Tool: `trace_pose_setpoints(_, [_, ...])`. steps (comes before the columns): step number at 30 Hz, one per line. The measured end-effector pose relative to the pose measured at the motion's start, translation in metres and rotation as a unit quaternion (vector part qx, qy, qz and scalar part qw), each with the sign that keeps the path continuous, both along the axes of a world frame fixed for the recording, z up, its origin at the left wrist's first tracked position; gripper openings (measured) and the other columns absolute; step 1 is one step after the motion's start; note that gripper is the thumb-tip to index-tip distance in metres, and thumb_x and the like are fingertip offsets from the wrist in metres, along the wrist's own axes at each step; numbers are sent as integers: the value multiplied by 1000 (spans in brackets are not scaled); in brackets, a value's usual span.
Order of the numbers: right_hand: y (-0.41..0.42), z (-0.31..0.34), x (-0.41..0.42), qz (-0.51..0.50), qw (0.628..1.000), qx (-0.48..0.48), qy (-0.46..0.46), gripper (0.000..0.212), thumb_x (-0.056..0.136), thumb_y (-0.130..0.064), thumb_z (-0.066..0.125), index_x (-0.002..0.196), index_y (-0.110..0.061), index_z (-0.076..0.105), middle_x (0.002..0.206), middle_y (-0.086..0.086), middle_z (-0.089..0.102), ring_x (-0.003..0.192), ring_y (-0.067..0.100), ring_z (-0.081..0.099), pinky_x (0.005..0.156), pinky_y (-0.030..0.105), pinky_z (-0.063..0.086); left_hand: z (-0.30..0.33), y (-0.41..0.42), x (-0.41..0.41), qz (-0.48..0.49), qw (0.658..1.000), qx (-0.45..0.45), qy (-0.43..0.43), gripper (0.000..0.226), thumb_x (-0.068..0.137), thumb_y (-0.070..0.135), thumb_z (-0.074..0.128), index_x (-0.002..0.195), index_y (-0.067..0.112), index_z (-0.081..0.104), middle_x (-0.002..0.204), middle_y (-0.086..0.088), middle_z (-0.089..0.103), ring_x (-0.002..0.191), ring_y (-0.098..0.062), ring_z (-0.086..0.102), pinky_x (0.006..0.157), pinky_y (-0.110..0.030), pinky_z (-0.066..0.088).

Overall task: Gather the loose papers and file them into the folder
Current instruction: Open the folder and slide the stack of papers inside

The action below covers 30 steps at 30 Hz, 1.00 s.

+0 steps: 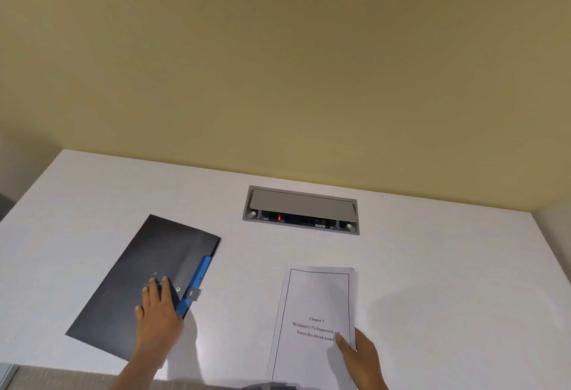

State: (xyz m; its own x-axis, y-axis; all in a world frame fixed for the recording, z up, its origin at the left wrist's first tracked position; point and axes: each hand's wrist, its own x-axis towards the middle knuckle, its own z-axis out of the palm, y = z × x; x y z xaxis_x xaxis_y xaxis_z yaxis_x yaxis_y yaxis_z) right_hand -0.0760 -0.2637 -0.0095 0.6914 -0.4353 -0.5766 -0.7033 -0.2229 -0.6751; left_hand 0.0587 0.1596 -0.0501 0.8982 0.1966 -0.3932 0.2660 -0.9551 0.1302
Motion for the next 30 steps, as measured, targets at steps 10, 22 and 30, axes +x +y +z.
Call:
trace_pose_setpoints(10, [-8, 9, 6, -5, 1000, -1, -14, 16, 97, -18, 70, 97, -34, 73, 94, -11, 78, 95, 11, 71, 73, 22, 50, 15, -10, 4, 24, 999, -20, 11, 80, 101, 7, 54, 164, 2, 5, 173, -19, 13, 160, -40, 18, 124, -54, 30])
trace_pose_setpoints(22, [-29, 34, 17, -44, 998, 34, -42, 14, 98, -23, 70, 109, -29, 75, 98, -18, 76, 93, 2, 69, 70, 19, 50, 60, -43, -1, 81, 986, -132, -55, 73, 95, -7, 44, 163, 14, 27, 84, -7, 68, 53, -18, 60, 46, -28, 42])
trace_pose_setpoints(30, [-56, 81, 31, -111, 983, 68, -126, 14, 96, -25, 74, 104, -37, 76, 92, -18, 81, 89, 7, 76, 72, 27, 57, 86, -91, -9, 89, 970, -212, -78, 63, 101, -4, 39, 161, 16, 34, 81, -19, 69, 59, -22, 53, 52, -32, 43])
